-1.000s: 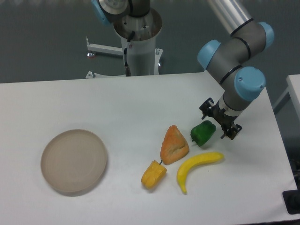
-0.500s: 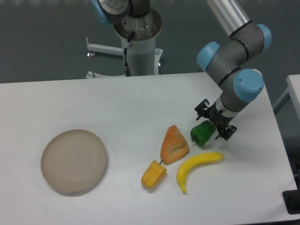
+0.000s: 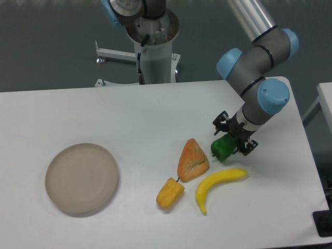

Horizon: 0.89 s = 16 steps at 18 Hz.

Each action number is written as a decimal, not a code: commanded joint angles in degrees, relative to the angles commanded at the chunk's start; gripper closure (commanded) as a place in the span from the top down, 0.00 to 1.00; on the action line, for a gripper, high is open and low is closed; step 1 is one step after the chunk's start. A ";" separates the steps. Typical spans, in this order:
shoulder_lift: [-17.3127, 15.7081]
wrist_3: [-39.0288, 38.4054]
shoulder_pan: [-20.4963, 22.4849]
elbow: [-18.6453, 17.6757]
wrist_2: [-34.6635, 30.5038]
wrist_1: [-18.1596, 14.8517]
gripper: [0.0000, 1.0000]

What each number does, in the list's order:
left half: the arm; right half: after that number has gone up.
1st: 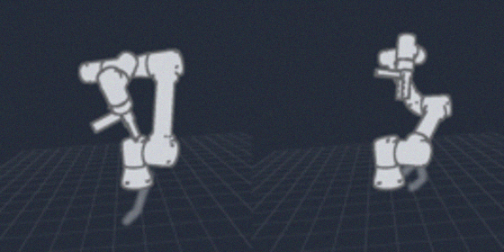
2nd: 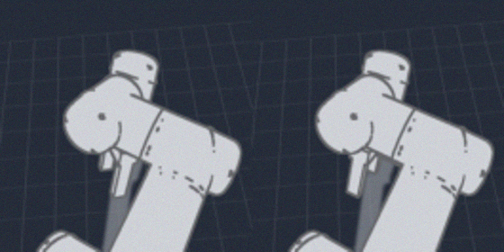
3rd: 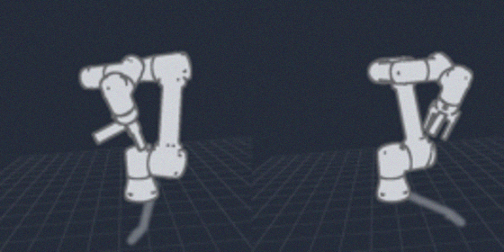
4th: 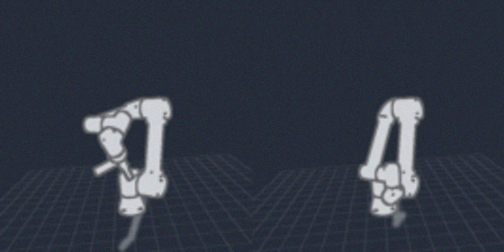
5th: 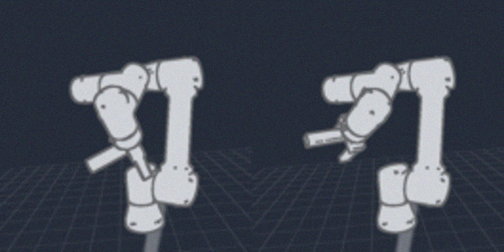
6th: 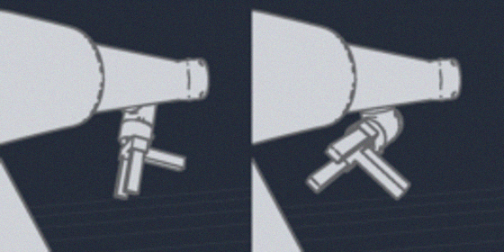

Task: Pick up the green pepper from the table
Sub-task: 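Lower the open gripper around the green pepper and close it, then lift the held green pepper up off the table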

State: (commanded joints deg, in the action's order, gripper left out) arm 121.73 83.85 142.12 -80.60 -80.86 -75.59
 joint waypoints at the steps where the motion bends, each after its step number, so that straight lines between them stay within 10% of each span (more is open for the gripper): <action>1: 0.00 0.09 0.00 0.18 0.00 0.00 0.39; 16: 1.75 1.14 0.09 13.61 -1.66 0.70 0.33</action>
State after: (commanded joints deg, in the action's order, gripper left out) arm 123.48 84.99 142.21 -66.99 -82.52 -74.88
